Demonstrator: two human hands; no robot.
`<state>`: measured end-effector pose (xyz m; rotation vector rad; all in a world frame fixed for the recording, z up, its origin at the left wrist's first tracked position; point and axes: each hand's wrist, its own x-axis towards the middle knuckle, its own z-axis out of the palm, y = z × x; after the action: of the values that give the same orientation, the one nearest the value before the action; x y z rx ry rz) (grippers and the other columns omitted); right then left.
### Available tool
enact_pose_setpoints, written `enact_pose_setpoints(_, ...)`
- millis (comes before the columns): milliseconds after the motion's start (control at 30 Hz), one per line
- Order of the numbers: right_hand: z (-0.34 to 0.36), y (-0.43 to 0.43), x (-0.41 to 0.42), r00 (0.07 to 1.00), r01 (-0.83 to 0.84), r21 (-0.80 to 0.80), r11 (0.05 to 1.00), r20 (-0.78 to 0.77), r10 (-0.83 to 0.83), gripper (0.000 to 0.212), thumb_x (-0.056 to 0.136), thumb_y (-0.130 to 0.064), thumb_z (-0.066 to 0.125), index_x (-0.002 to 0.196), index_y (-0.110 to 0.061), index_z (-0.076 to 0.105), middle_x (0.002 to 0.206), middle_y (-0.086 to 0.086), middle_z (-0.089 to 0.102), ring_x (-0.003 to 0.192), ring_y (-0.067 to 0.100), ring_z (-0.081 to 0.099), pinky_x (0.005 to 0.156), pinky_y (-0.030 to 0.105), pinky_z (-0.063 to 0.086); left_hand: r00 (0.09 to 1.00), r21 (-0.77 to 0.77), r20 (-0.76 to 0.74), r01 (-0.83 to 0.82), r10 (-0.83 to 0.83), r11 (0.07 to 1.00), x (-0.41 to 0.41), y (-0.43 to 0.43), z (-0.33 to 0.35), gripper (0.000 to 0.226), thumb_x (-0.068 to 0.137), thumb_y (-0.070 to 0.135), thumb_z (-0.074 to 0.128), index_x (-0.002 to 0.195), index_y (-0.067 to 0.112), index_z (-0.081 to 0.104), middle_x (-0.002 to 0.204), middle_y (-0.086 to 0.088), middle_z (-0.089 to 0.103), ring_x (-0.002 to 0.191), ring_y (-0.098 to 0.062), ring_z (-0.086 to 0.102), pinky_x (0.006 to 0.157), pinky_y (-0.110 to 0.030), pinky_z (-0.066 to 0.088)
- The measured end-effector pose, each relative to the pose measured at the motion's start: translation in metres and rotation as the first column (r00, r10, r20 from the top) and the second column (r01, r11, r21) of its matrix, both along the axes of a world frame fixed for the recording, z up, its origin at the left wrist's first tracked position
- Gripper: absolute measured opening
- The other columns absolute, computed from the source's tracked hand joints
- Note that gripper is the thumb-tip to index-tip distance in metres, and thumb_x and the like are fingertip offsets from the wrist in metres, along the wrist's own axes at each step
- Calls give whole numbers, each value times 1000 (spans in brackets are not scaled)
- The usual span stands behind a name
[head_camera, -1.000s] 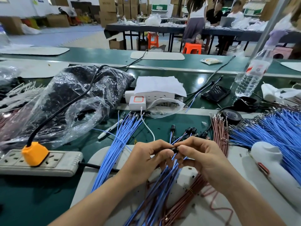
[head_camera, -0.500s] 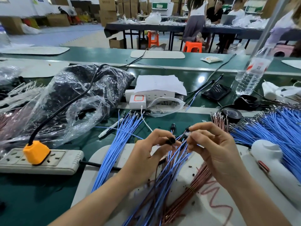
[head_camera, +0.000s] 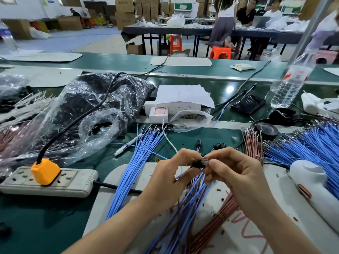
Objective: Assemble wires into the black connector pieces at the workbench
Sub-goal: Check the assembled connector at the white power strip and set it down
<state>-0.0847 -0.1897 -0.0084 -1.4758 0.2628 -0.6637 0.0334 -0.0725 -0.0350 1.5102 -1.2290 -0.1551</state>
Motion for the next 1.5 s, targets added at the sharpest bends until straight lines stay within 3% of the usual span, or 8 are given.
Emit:
enact_pose_setpoints(167,-7,-5,0,988,105,-378,920,-65,-139,32,80,8,67,85,-23,70,74,2,73,66,16,72,67,22,57,999,52,-31,-12,13,999,2,-1,-2,15,84,11,69,98,14,67,81,13,71,79,5,65,75,-8,44)
enact_pose_setpoints(300,-6,-11,-2,987,-49,-186,981,-161,19,16,80,3,68,83,-12,72,70,12,72,63,23,70,61,27,57,989,72,-141,49,-38,996,2,2,-2,10,84,22,64,90,30,65,68,24,66,61,10,58,63,-5,42)
enact_pose_setpoints(400,-3,-15,-4,967,-155,59,986,-196,164,8,73,-10,66,79,-5,70,70,19,71,62,25,69,58,28,56,962,75,-255,123,-100,990,3,3,-3,13,82,30,62,91,23,68,70,10,69,57,-2,58,61,-16,46)
enact_pose_setpoints(533,-2,-19,-6,935,-230,50,972,-266,235,13,74,-6,65,84,2,63,75,20,72,65,26,71,60,27,57,941,102,-306,187,-148,977,2,3,-4,19,82,27,62,91,11,68,69,4,72,57,-4,61,57,-12,45)
enact_pose_setpoints(767,-2,-24,-6,926,-229,197,953,-257,275,18,73,-12,64,81,4,64,74,24,70,66,29,71,58,30,57,953,113,-274,165,-129,980,3,-1,-5,11,77,31,64,87,27,67,77,2,74,67,-2,66,64,-11,47)
enact_pose_setpoints(1033,-2,-23,-5,922,-227,65,972,-307,236,15,72,-7,65,84,1,67,75,20,72,66,25,71,60,27,57,911,110,-361,256,-202,960,5,1,-6,8,87,10,64,85,17,65,63,5,70,52,2,57,54,-8,41)
enact_pose_setpoints(1233,-8,-19,-2,936,-209,156,965,-256,244,13,70,-6,67,77,-7,77,76,26,71,66,32,71,61,29,58,848,57,-477,292,-230,955,4,2,-5,8,80,23,63,83,15,62,61,5,69,48,1,54,49,-8,40)
enact_pose_setpoints(1500,-13,-17,0,942,-183,147,972,-256,216,20,67,-11,70,85,-6,77,76,26,71,69,36,71,65,35,60,856,62,-462,291,-231,955,3,1,-7,10,81,24,63,82,14,61,62,6,68,53,-1,60,53,-8,41)
